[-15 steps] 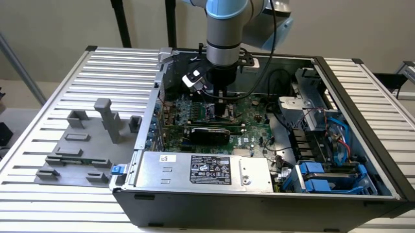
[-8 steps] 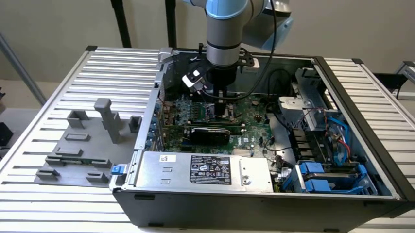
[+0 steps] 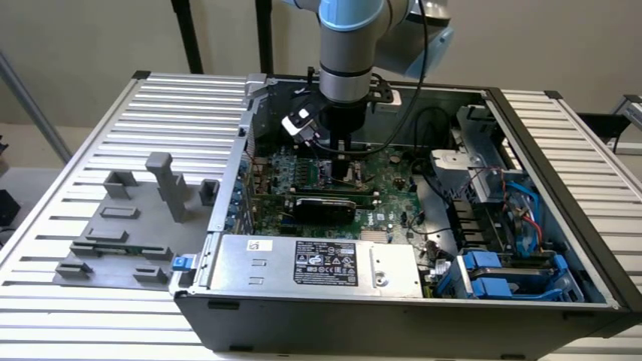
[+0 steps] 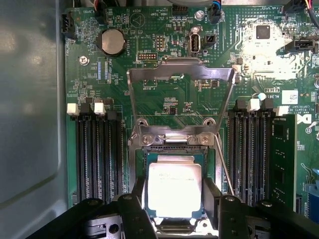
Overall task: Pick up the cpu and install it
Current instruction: 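Place the cpu into insertion slot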
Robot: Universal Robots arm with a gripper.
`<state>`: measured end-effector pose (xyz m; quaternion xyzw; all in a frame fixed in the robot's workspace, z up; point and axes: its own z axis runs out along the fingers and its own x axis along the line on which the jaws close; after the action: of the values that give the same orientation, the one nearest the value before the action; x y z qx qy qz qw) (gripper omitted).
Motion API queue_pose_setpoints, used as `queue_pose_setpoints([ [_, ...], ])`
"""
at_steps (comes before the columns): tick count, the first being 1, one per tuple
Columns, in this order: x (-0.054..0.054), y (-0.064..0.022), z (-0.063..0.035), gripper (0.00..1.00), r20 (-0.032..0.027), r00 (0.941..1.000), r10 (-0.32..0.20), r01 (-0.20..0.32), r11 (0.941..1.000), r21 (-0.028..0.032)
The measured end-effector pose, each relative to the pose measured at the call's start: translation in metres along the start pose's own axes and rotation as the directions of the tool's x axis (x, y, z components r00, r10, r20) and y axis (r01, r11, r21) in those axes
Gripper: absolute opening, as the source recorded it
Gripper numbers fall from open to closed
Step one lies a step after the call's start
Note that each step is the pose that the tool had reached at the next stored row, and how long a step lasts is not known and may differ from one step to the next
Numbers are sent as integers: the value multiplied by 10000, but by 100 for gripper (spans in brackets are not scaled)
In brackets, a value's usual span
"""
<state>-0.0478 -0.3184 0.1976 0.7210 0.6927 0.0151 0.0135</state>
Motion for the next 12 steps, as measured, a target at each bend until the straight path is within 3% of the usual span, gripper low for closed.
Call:
queue_pose_setpoints([
  [12,-23,3,-13,54,-5,10000,-2,2,10000,-5],
])
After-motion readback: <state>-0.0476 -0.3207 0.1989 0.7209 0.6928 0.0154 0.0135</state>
